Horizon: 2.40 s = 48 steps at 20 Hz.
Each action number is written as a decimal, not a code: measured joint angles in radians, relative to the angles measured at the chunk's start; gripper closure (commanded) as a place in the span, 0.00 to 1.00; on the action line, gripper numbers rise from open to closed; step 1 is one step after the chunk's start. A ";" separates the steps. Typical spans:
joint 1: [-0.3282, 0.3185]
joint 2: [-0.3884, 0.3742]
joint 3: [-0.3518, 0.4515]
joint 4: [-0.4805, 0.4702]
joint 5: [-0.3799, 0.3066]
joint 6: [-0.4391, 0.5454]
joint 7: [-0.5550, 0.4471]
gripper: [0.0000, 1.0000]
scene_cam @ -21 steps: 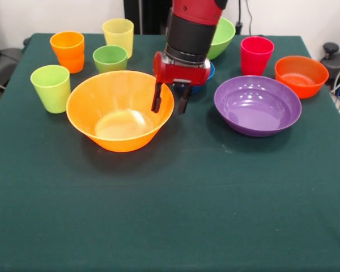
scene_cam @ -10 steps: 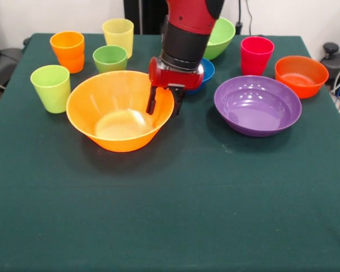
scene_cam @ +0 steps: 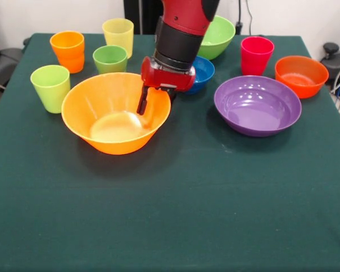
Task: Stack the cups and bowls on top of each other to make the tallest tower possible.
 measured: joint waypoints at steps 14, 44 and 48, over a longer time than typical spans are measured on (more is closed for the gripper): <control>-0.020 0.001 0.012 0.000 0.000 -0.008 0.000 0.00; -0.046 -0.034 0.058 0.000 0.000 0.117 0.000 0.00; -0.046 -0.045 0.064 0.000 0.000 0.135 0.000 0.00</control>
